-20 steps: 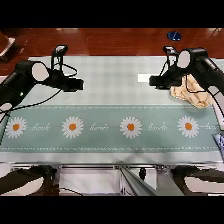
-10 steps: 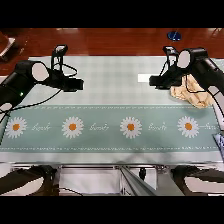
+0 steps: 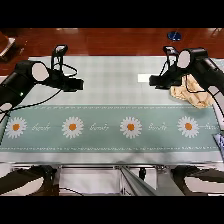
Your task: Fold the shirts.
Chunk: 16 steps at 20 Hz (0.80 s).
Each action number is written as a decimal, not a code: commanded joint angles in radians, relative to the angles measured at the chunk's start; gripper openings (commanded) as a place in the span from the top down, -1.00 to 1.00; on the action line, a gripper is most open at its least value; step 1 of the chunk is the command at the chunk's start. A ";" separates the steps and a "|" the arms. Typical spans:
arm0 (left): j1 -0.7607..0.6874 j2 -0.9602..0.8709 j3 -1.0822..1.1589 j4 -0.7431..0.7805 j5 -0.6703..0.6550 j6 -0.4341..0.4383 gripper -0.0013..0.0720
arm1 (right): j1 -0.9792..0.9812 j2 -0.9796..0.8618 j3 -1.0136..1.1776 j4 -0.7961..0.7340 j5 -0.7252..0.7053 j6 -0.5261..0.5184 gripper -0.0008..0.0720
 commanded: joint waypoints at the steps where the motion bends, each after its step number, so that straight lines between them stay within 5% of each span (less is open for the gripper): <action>1: 0.001 -0.005 0.001 0.000 0.015 0.001 0.92 | 0.001 0.000 0.000 -0.089 -0.128 -0.001 0.92; 3: 0.001 -0.019 0.001 0.001 0.059 0.000 0.92 | 0.000 0.000 0.000 -0.281 -0.235 0.005 0.82; 4: 0.001 -0.028 0.001 0.000 0.070 0.000 0.75 | -0.003 0.000 0.000 -0.398 -0.276 0.042 0.22; 5: 0.000 -0.040 0.001 0.000 0.072 0.000 0.11 | -0.018 0.000 0.000 -0.513 -0.314 0.069 -0.13; 6: 0.000 -0.054 0.001 0.000 0.076 -0.005 -0.40 | -0.043 0.000 0.001 -0.605 -0.328 0.091 -0.14; 8: -0.002 -0.070 0.001 -0.009 0.079 -0.023 -0.42 | -0.143 0.000 0.007 -0.678 -0.301 0.148 -0.13; 11: -0.008 -0.076 0.001 -0.009 0.108 -0.023 -0.42 | -0.373 -0.020 0.006 -0.506 -0.237 0.211 -0.13; 16: -0.024 -0.076 0.001 -0.019 0.193 -0.024 -0.42 | -0.620 -0.144 0.007 -0.036 -0.240 -0.049 -0.13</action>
